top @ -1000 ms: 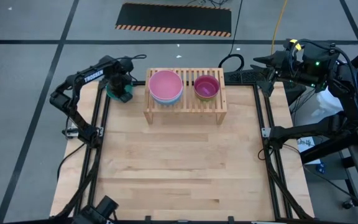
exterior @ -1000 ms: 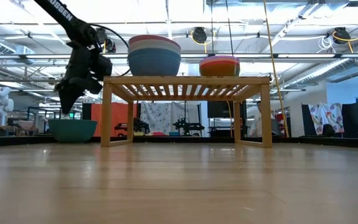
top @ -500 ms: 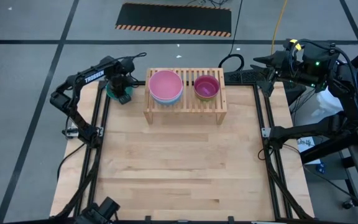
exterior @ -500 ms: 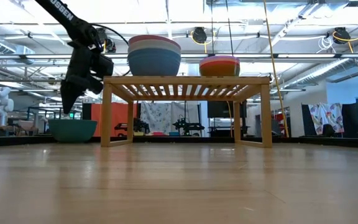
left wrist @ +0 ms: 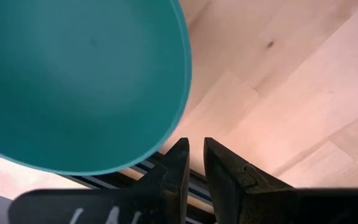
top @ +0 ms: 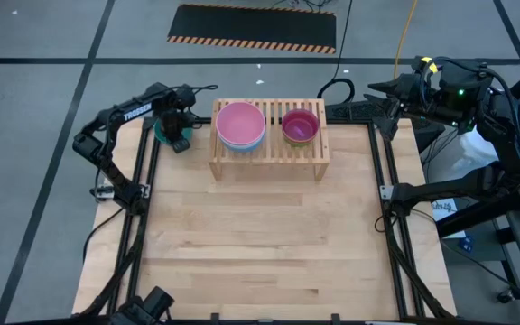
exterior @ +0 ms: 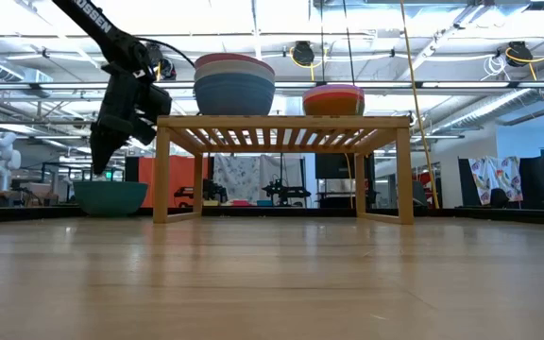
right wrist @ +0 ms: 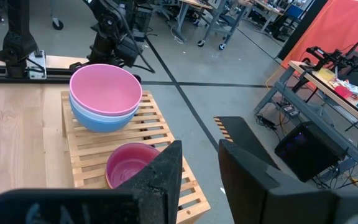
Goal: Place and stack bowls onto a shelf
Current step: Stack the dark green bowl on top of the pink bowl on the shelf
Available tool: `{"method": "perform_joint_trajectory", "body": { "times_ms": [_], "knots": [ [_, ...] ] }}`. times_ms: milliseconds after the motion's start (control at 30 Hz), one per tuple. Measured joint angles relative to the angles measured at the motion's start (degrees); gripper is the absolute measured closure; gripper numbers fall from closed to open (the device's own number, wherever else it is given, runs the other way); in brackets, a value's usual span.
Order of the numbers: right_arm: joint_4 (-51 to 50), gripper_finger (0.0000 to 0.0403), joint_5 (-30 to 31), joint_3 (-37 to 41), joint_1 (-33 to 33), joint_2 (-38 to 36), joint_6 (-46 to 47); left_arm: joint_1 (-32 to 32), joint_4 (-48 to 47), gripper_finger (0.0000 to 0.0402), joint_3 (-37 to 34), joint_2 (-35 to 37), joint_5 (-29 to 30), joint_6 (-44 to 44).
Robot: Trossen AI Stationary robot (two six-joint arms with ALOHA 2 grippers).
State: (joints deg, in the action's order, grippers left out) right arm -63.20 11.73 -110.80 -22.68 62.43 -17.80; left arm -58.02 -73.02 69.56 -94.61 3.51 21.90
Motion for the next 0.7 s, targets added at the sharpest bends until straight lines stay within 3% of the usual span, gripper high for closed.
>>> {"method": "perform_joint_trajectory", "body": {
  "times_ms": [233, 700],
  "knots": [
    [0.6, 0.0303, 0.0, 0.0, 0.0, 0.0, 0.0, 0.0, 2.5, 0.0346, -4.0, 0.0, 0.9, -1.2],
    [3.0, 0.0303, 0.0, 0.0, 0.0, 0.0, 0.0, 3.8, 4.6, 0.0346, -3.4, 2.5, 5.8, 2.6]
  ]
}}
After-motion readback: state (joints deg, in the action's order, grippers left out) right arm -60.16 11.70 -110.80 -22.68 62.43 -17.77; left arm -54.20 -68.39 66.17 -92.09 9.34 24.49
